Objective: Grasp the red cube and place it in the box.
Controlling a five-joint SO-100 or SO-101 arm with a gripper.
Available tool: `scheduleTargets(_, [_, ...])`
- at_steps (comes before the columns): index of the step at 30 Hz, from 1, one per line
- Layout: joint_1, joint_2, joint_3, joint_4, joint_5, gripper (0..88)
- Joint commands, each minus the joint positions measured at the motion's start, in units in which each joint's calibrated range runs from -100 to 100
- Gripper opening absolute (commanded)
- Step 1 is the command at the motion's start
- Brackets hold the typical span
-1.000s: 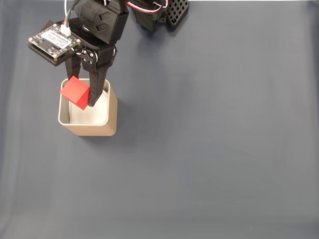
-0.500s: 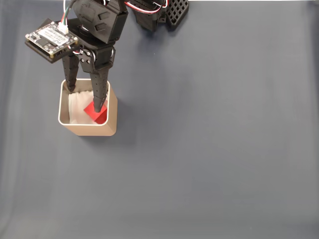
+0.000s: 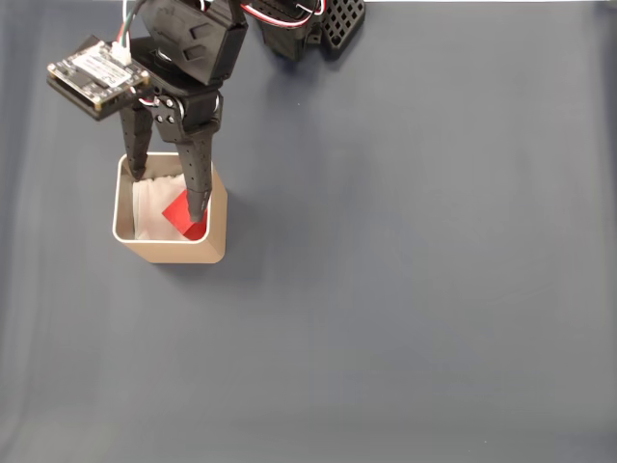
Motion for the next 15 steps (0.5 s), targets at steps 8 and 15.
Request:
scheduleTargets(8, [1.0,-1.9,-0.1,-3.5,-0.4,22.9])
scheduleTargets(15, [-0.6,-5.8,1.4,-5.4,0.1,0.1])
